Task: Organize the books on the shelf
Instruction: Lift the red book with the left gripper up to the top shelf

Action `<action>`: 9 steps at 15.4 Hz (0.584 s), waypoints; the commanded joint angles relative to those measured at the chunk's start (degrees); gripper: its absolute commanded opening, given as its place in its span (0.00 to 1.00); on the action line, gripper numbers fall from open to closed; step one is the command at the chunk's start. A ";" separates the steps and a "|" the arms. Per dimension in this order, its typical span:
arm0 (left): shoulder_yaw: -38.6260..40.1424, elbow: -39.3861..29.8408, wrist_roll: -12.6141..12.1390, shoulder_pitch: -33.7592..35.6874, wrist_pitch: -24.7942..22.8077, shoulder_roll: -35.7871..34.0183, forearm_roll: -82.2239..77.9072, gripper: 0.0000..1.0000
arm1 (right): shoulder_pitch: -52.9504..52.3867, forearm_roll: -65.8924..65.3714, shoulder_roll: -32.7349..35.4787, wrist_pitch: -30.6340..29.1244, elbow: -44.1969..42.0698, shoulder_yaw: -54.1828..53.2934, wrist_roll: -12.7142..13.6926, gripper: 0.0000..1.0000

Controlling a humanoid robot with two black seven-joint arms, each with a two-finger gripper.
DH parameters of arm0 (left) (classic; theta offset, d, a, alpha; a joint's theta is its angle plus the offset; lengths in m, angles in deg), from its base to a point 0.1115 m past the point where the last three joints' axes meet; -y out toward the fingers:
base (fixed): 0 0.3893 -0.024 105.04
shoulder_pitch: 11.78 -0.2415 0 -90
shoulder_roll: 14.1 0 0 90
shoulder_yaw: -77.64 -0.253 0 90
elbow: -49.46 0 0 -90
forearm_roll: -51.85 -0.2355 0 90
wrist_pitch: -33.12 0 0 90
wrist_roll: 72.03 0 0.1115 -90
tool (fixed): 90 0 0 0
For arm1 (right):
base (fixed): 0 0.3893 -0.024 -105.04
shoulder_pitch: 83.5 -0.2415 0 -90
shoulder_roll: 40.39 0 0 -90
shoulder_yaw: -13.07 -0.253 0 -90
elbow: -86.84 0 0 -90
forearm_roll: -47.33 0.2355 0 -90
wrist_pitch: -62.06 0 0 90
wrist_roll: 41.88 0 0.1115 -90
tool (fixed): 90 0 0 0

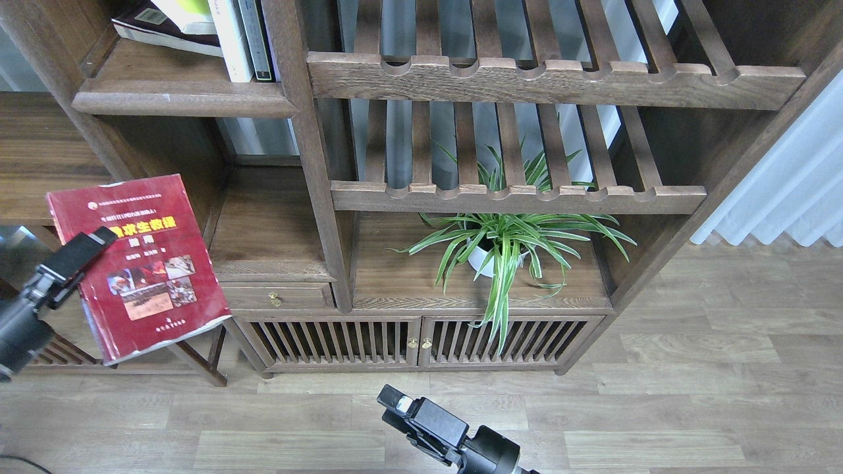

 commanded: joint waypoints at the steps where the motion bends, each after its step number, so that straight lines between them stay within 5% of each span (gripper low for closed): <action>1: 4.00 -0.02 0.34 0.61 0.01 -3.00 0.16 0.01 | -0.14 -0.17 0.00 0.00 -0.41 -0.01 0.07 0.98; 9: 6.82 0.06 0.34 8.60 0.01 -9.15 0.25 0.02 | -0.76 -0.17 0.00 0.00 -1.20 -0.01 0.07 0.98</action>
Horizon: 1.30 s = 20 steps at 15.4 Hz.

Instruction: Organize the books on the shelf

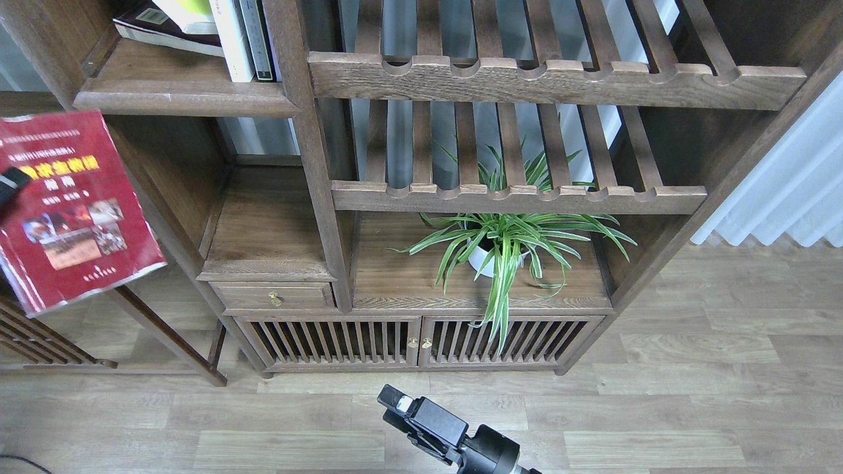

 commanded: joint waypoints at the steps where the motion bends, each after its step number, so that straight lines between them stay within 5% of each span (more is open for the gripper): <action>1: 0.50 0.12 -0.04 5.56 0.01 -3.11 0.05 0.02 | -0.10 0.00 0.00 0.00 -0.16 -0.05 -0.09 0.98; 20: -3.37 2.31 -5.49 31.49 0.01 -10.50 -9.61 0.02 | -0.10 0.00 0.00 0.00 -0.16 -0.05 0.00 0.98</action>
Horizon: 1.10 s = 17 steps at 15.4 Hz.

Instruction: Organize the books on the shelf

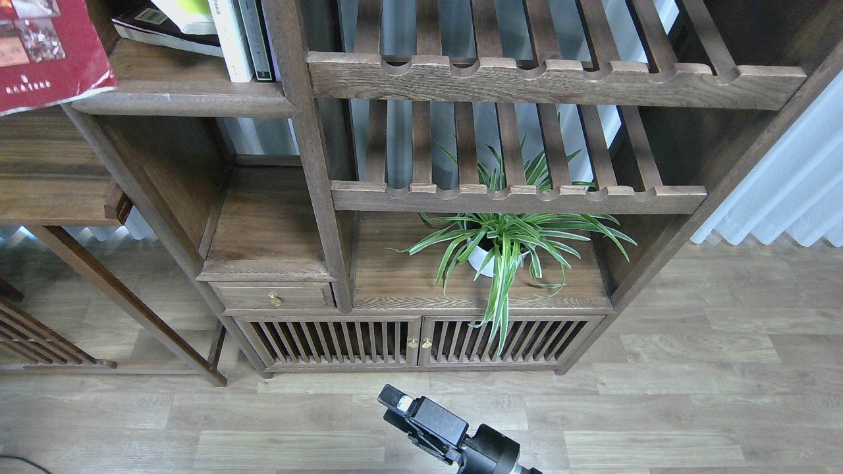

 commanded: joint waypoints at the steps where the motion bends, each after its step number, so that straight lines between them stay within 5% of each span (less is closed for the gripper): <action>1: -0.32 0.82 -0.27 3.96 0.01 0.35 -5.34 0.03 | 0.06 0.00 0.00 0.00 0.00 0.00 0.00 0.98; 17: -4.45 11.98 0.08 21.54 0.01 15.99 -24.51 0.03 | 0.06 -0.08 0.00 0.00 0.00 0.00 0.00 0.98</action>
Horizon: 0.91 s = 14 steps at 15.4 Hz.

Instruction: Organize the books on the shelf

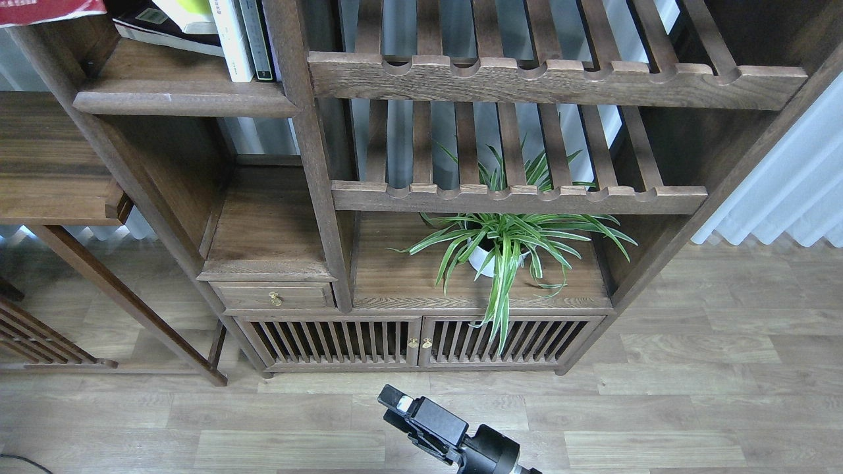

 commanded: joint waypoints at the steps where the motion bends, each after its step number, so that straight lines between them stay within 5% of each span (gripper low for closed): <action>1: -1.92 3.61 0.43 4.82 0.01 3.37 -4.60 0.03 | 0.00 -0.01 0.00 0.00 -0.01 0.00 0.00 0.98; 14: -6.40 19.00 1.65 20.29 0.01 14.79 -10.58 0.03 | 0.09 -0.01 0.00 0.00 -0.01 -0.70 0.00 0.98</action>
